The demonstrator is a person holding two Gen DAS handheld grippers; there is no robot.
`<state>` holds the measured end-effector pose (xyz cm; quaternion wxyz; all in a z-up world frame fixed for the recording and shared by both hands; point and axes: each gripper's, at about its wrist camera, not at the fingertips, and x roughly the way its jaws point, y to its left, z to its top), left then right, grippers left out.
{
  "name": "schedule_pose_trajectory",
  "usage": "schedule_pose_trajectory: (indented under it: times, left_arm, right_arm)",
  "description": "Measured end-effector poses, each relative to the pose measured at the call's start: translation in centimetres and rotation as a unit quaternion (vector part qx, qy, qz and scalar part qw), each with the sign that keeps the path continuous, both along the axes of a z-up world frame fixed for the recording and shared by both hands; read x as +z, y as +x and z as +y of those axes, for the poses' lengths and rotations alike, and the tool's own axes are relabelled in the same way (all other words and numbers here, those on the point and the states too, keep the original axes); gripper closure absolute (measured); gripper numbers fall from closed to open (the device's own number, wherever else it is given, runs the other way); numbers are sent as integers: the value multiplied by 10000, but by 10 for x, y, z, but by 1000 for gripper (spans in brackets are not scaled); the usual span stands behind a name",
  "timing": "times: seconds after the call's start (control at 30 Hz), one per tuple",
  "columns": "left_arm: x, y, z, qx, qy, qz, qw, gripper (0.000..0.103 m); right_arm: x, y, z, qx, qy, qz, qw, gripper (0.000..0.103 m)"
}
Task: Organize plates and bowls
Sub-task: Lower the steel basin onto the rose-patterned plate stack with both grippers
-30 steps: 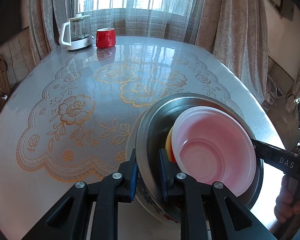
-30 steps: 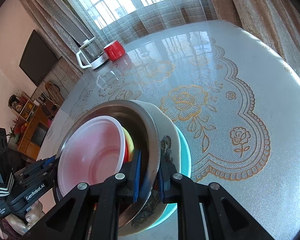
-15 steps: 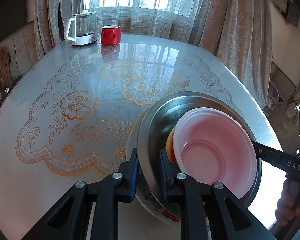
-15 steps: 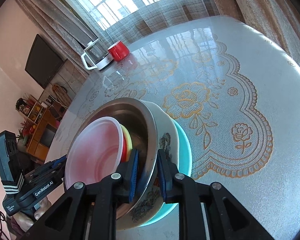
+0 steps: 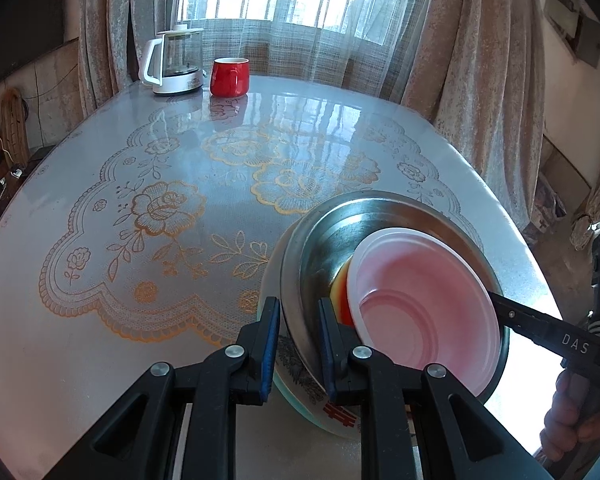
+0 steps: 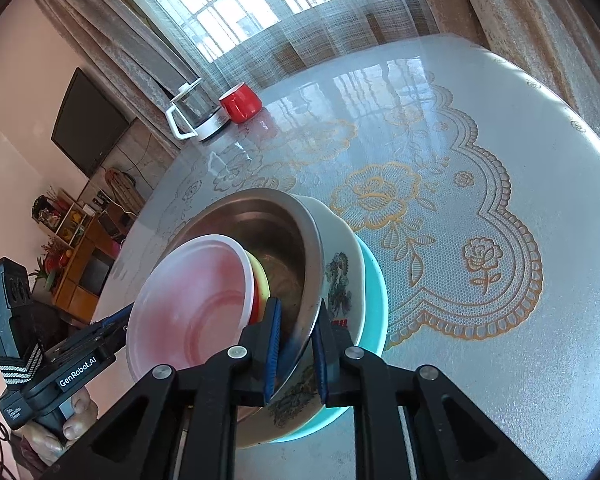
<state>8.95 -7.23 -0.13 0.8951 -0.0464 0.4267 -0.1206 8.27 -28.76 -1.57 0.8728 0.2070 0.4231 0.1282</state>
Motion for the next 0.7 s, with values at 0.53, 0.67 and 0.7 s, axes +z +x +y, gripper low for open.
schedule_pose_trajectory:
  times: [0.53, 0.67, 0.7]
  left_arm:
    - [5, -6, 12, 448, -301, -46, 9985, 75]
    - [9, -8, 13, 604, -304, -184, 9975, 75]
    - [9, -8, 12, 594, -249, -190, 9977, 75]
  right_arm:
    - [-1, -9, -9, -3, 275, 51, 9996, 83]
    - [0, -13, -13, -80, 308, 2, 9995, 83]
    - [-2, -13, -14, -76, 315, 27, 9995, 82]
